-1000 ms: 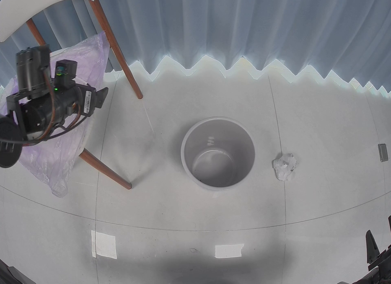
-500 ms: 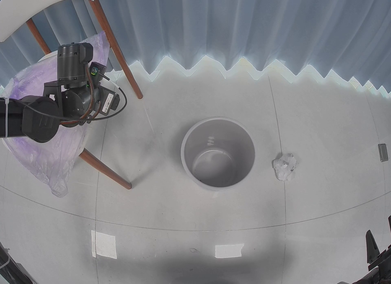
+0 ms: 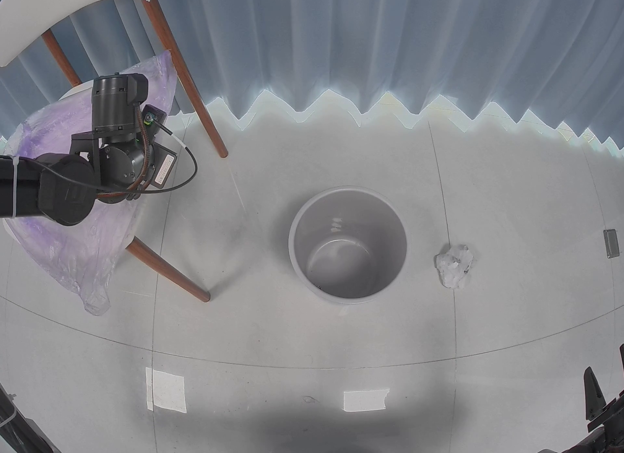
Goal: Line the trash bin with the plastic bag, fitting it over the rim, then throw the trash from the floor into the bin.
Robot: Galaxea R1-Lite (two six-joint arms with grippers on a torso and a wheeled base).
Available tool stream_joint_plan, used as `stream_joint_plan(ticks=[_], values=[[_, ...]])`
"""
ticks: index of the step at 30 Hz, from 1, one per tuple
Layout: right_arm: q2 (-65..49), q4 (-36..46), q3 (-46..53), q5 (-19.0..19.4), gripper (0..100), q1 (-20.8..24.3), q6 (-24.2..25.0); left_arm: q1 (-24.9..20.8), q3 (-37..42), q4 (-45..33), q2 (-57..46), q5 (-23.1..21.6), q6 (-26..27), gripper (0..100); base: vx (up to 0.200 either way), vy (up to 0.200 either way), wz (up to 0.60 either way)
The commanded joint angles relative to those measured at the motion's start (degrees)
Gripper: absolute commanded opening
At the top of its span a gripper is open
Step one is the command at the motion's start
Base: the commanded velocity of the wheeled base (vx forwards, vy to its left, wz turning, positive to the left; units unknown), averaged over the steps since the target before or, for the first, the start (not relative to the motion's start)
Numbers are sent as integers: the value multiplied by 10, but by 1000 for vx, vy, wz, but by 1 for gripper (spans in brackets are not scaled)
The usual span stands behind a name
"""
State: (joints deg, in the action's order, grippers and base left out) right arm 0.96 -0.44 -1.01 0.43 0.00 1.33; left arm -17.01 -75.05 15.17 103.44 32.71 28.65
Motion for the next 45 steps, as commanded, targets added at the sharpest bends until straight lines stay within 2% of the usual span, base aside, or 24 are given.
stream_joint_plan(ticks=[1,6,9,12,13,17,19,22,25,26,27,28,31,34,37,45], values=[[-9,0,10,0,100,0,0,12,3,0,-12,0,0,0,0,0,0],[-9,0,10,0,100,0,0,14,-6,-9,-32,-5,-1,0,0,0,0],[-9,0,10,0,100,0,0,1,-12,-52,-61,-17,-22,0,0,0,0],[-9,-1,10,0,100,0,0,-23,-17,-114,-97,-66,-91,0,0,0,0],[-9,0,10,0,100,0,-1,-40,-19,-146,-117,-92,-133,0,0,0,0],[-9,-1,10,0,100,-1,-1,-75,-22,-214,-170,-125,-199,0,0,0,0],[-9,0,10,0,100,0,-1,-80,-22,-220,-177,-130,-206,0,0,0,0],[-9,-1,10,0,100,0,-1,-113,-26,-222,-192,-172,-265,0,0,0,0],[-9,-1,10,0,100,0,0,-148,-30,-224,-199,-186,-310,0,0,0,0],[-9,-1,10,0,100,0,0,-177,-30,-224,-206,-186,-334,0,0,0,0],[-9,-1,10,0,100,0,0,-177,-30,-224,-206,-186,-334,0,0,0,0],[-9,-1,10,0,100,0,0,-216,-30,-224,-211,-186,-368,0,0,0,0],[-9,-1,10,0,100,0,0,-260,-35,-224,-212,-186,-411,0,0,0,0],[-9,-1,10,0,100,0,-1,-312,-37,-224,-213,-185,-434,0,0,0,0],[-9,-1,10,0,100,0,0,-345,-37,-224,-213,-184,-444,0,0,0,0],[-9,-1,10,0,100,0,0,-392,-44,-224,-203,-184,-444,0,0,0,0]])
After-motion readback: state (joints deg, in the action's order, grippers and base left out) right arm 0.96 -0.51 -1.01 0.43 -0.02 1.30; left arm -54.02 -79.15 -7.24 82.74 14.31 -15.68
